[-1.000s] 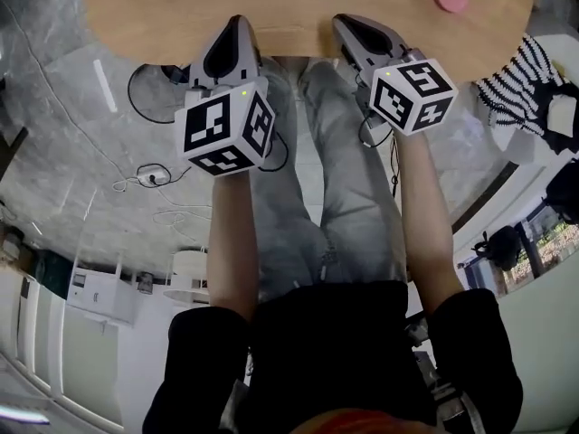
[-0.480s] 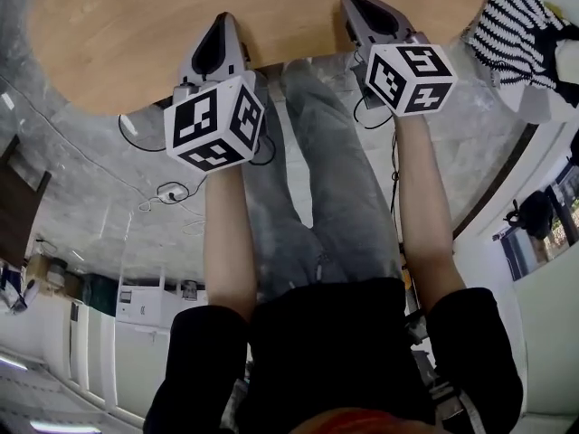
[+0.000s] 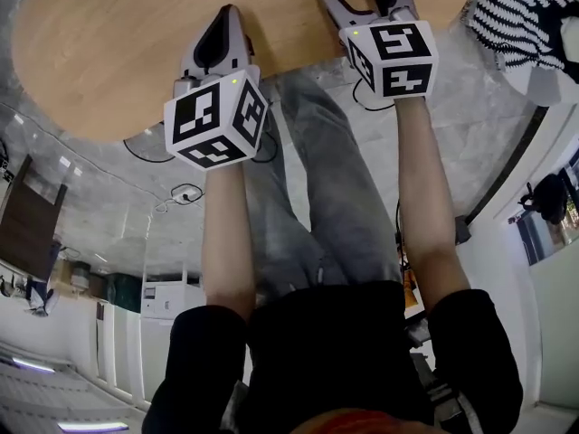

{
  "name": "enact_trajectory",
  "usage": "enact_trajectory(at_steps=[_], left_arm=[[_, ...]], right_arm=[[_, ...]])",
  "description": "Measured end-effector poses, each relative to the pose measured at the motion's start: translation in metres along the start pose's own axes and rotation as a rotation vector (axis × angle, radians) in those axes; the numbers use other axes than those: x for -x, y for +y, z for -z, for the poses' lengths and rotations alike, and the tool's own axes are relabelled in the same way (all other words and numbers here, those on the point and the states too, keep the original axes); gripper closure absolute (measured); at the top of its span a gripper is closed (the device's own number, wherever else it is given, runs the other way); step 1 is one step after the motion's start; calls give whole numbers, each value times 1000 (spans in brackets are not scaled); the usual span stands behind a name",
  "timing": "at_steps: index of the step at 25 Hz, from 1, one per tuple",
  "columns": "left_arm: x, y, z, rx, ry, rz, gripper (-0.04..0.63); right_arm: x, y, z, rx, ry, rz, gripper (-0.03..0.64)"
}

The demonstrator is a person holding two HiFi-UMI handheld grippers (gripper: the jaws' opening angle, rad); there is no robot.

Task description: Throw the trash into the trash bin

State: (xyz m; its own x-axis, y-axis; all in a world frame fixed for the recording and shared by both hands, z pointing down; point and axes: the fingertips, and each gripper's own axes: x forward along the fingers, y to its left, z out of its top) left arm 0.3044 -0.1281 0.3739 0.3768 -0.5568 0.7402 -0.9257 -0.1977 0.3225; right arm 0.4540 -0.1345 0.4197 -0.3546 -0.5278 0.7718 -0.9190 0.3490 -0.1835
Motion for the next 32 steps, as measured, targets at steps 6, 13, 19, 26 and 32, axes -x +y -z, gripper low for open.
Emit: enact_trajectory(at_steps=[6,13,19,26,32], left_arm=[[-17,-1,-7,-6,11,0,588],[-24,1,-6,3,23,-1,588],[-21,8,-5,13,29,-6,588],[-13,21,-6,27,15,-20,588],[6,39,-2,42,-2,-36,588]], right_arm=[[-21,-12,0,93,67,17,326],[-42,-12,4,213,163,-17,288],[-53,-11,0,257,180,-10,290],[-51,-6,-2,255,161,15,291],[-41,19,-6,204,118,-7,290]])
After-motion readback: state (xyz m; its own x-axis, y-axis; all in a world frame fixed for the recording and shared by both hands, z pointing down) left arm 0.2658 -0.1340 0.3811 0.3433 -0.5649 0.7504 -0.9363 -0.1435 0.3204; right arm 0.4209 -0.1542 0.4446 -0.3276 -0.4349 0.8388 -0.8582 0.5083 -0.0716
